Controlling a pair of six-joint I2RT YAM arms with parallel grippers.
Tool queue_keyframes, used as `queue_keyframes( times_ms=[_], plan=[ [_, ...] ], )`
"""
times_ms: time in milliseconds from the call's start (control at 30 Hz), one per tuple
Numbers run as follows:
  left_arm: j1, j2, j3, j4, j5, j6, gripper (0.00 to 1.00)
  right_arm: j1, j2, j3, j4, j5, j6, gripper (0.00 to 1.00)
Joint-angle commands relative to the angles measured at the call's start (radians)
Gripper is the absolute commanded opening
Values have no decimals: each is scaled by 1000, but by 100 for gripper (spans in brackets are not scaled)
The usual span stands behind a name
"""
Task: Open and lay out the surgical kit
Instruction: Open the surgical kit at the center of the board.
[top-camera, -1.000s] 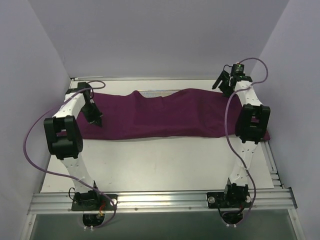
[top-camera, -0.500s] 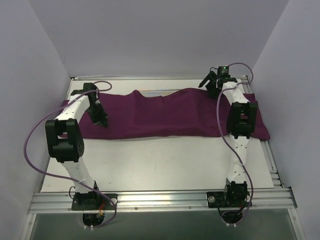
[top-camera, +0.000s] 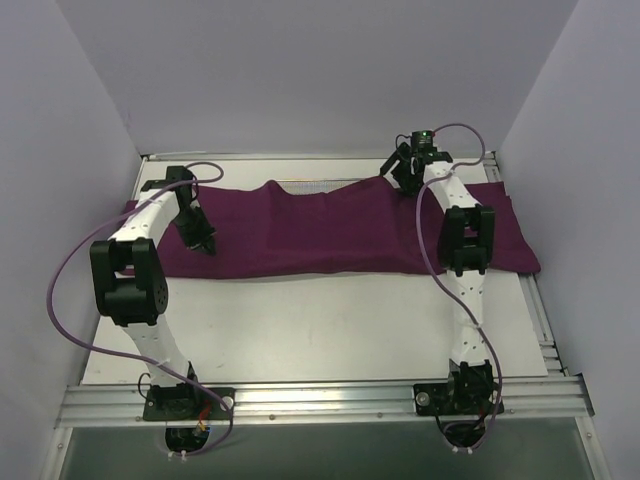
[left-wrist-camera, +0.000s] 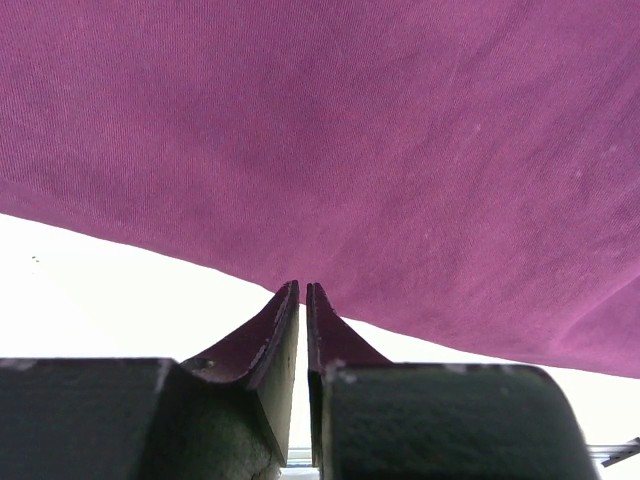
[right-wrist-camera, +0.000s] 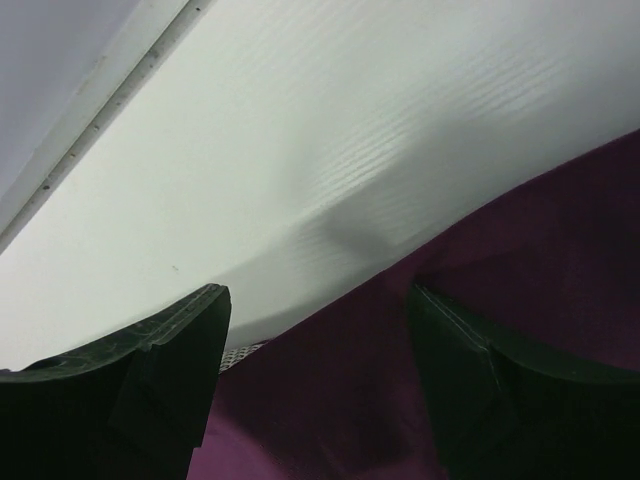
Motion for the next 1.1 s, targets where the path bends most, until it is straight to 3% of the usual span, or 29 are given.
queue_keyframes(
  times_ms=[0, 100, 267, 600, 700, 867, 1067],
  plan=[
    [-1, -51, 20, 19, 10, 1, 16, -1, 4, 10, -55, 33, 3, 71],
    [-1, -50, 21, 19, 10, 5, 16, 4, 7, 13, -59, 39, -9, 67],
    [-1, -51, 23, 8, 8, 17, 16, 4, 0, 1, -47, 34, -18, 52],
    [-1, -60, 40, -5, -1, 32, 16, 9, -56, 0, -16, 29, -28, 6],
    [-1, -62, 47, -15, -9, 37, 16, 9, -66, 19, -39, 36, -43, 0],
    [-1, -77, 59, -36, -38, 44, 16, 9, -115, 29, -71, 51, -74, 0],
    [-1, -102, 64, -47, -46, 46, 26, 10, -212, -16, -97, 72, -115, 0]
  ],
)
